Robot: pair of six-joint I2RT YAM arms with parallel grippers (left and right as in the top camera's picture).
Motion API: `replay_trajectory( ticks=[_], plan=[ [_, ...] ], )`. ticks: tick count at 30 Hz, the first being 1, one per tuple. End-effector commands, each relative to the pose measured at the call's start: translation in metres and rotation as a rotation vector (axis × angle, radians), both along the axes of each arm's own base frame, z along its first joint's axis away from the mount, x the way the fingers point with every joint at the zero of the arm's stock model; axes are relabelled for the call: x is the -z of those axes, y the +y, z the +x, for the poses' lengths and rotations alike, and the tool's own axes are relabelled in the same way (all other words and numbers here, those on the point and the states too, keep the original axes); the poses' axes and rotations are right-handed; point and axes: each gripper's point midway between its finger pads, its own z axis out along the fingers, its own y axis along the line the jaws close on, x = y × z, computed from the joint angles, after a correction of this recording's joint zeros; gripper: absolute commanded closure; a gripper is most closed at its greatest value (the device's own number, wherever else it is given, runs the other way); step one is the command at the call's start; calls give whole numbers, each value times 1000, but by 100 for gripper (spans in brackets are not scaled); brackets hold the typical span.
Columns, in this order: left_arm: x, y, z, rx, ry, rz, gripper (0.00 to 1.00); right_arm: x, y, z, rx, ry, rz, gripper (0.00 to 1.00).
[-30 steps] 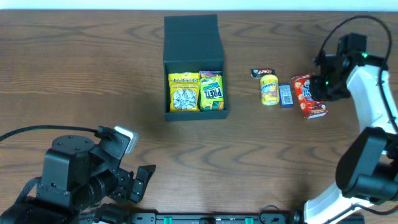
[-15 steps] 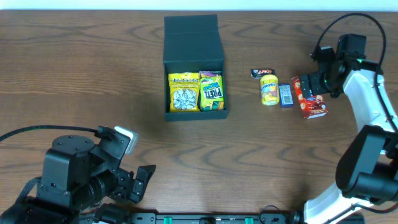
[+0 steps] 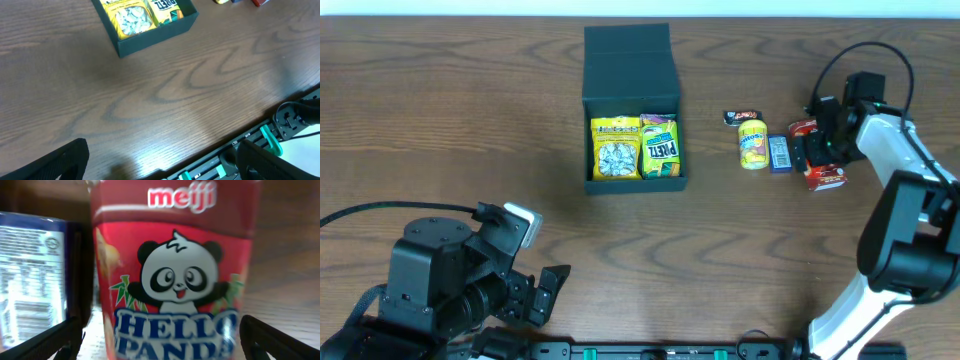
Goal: Pack container
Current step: 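Grasp the red Hello Panda box with the right gripper, then carry the Hello Panda box left and lower it into the box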
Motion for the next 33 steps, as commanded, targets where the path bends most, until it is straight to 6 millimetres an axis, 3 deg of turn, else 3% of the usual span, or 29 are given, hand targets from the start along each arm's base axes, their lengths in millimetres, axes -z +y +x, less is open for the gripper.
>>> replay_trajectory(
  ticks=[1,6,12,20,29,33],
  plan=[
    [-1,0,-1,15,-9,6,5,9,-3,-4,-5,22,-3,1],
    [-1,0,-1,15,-9,6,5,9,-3,-3,3,17,-2,4],
    [-1,0,-1,15,-9,6,5,9,-3,-3,66,15,11,26],
    [-1,0,-1,15,-9,6,5,-3,6,3,173,5,91,30],
    [-1,0,-1,15,-9,6,5,-98,29,46,197,-90,267,36],
    [-1,0,-1,15,-9,6,5,-142,49,61,179,-149,340,36]
  ],
)
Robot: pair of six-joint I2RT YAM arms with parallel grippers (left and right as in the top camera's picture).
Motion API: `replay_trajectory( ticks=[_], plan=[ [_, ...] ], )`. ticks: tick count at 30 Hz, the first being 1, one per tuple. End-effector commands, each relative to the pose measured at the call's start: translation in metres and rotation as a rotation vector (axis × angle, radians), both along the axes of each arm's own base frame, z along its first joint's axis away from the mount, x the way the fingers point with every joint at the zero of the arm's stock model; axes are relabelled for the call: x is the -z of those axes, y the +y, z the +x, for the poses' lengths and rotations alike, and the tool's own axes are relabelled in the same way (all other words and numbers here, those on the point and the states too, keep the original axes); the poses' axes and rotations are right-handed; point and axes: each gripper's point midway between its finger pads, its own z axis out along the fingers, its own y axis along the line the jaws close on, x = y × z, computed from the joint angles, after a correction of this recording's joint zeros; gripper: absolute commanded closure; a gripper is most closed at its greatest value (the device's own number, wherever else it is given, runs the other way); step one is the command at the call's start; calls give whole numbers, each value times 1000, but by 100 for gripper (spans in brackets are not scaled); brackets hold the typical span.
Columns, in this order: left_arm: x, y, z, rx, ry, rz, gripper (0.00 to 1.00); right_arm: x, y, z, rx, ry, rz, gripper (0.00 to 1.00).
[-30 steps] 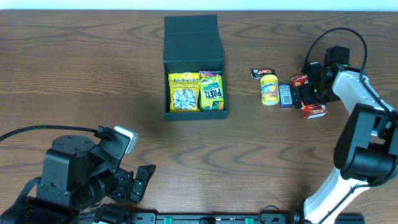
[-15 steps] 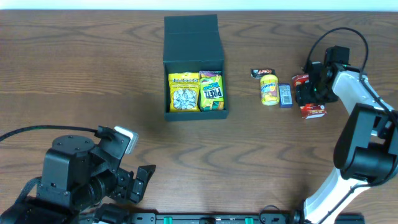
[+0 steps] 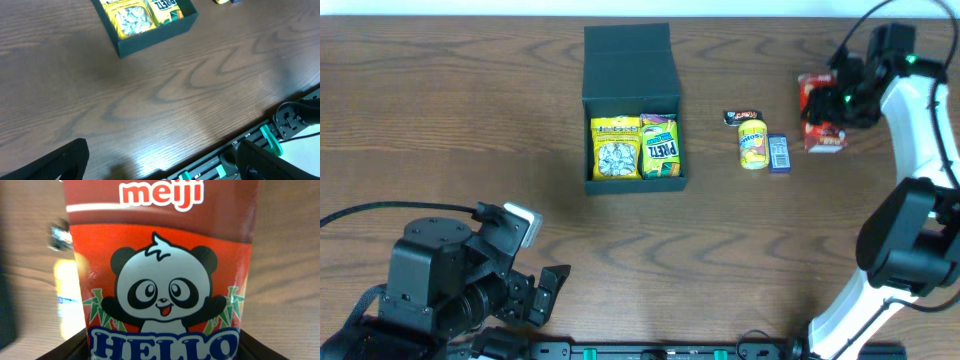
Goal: Pack container
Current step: 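Carry the Hello Panda box left and lower it into the box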
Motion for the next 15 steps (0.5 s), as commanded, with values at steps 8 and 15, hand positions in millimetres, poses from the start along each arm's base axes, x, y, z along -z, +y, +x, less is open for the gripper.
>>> replay_trajectory(
  ticks=[8,15],
  plan=[
    [-1,0,-1,15,-9,6,5,-70,124,28,-123,-133,213,36],
    [-1,0,-1,15,-9,6,5,-71,228,17,-202,-140,188,36]
  ],
)
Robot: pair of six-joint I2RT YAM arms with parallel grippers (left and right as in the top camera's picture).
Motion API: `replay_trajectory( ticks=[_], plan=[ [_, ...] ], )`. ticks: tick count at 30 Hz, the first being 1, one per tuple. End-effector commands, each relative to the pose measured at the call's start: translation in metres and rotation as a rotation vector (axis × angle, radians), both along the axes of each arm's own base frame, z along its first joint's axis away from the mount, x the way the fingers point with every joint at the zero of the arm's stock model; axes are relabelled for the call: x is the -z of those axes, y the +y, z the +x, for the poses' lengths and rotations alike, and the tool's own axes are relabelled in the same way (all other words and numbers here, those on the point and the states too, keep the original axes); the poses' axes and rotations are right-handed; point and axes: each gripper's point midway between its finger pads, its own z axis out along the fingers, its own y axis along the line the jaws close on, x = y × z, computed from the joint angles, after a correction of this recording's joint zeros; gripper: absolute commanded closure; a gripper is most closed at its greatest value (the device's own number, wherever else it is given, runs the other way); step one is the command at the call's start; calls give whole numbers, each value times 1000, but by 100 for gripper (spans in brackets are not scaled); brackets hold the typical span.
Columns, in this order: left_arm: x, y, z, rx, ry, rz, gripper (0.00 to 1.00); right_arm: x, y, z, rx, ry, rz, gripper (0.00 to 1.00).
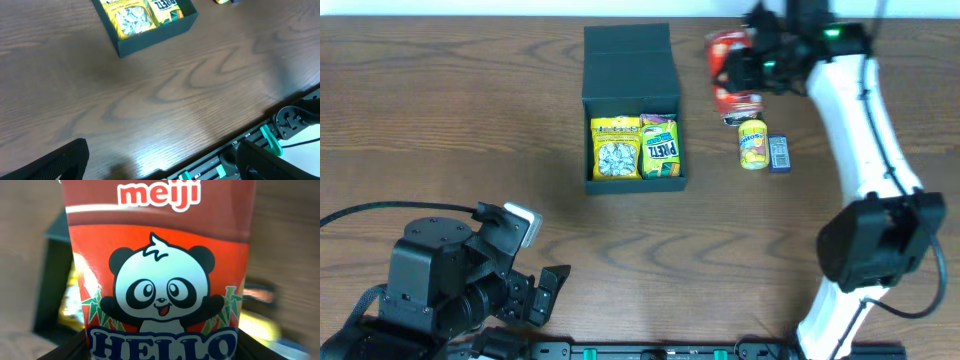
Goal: Pack container
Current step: 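Carry the Hello Panda box left and lower it into the box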
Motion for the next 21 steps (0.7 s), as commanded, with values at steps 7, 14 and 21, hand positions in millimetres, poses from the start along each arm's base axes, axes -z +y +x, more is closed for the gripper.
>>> replay_trajectory(
  ticks=[7,14,21],
  plan=[
    [-1,0,-1,15,-9,6,5,10,93,-25,83,-9,-126,36],
    [-1,0,-1,15,-10,5,5,63,121,-39,172,71,-228,36],
    [-1,0,-1,15,-9,6,5,105,115,-41,199,145,-304,36]
  ],
)
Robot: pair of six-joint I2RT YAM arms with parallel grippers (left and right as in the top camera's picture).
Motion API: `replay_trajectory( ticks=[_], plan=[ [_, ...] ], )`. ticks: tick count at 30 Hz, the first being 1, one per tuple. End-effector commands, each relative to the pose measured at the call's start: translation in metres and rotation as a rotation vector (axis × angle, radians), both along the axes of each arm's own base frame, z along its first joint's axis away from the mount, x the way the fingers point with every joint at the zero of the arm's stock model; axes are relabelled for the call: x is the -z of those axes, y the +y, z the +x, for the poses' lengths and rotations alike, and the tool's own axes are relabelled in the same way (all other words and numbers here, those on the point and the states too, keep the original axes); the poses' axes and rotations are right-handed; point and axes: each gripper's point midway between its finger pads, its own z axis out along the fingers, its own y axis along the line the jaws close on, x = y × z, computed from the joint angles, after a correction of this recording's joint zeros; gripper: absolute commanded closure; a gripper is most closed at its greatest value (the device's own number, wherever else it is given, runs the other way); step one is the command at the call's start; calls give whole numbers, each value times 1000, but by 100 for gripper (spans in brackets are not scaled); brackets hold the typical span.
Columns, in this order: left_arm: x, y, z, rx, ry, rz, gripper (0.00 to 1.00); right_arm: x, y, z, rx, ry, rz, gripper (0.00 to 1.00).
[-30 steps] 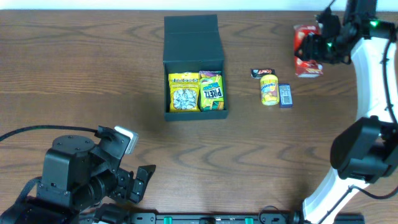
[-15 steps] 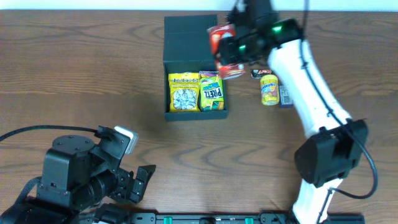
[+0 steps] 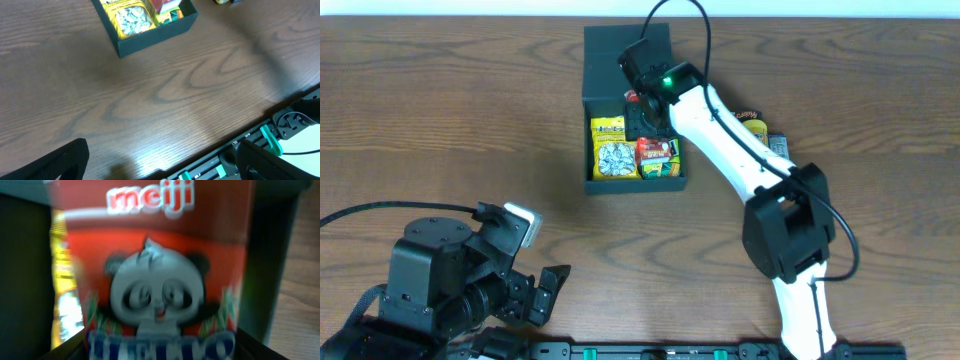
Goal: Pack container
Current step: 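Carry the Hello Panda box left and lower it into the box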
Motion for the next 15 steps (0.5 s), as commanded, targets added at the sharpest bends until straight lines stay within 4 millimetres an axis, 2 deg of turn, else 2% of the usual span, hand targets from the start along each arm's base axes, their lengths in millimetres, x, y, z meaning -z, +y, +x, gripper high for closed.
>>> replay_trajectory(
  ticks=[1,11,13,15],
  plan=[
    [-1,0,-1,15,-10,5,4,-4,-8,5,49,-22,-32,36],
    [-1,0,-1,15,-10,5,5,1,-26,-3,68,24,-87,37],
    [-1,0,-1,15,-10,5,5,2,-28,-5,70,35,-94,35],
    [-1,0,-1,15,-10,5,5,2,-31,-7,72,45,-100,28]
  ],
)
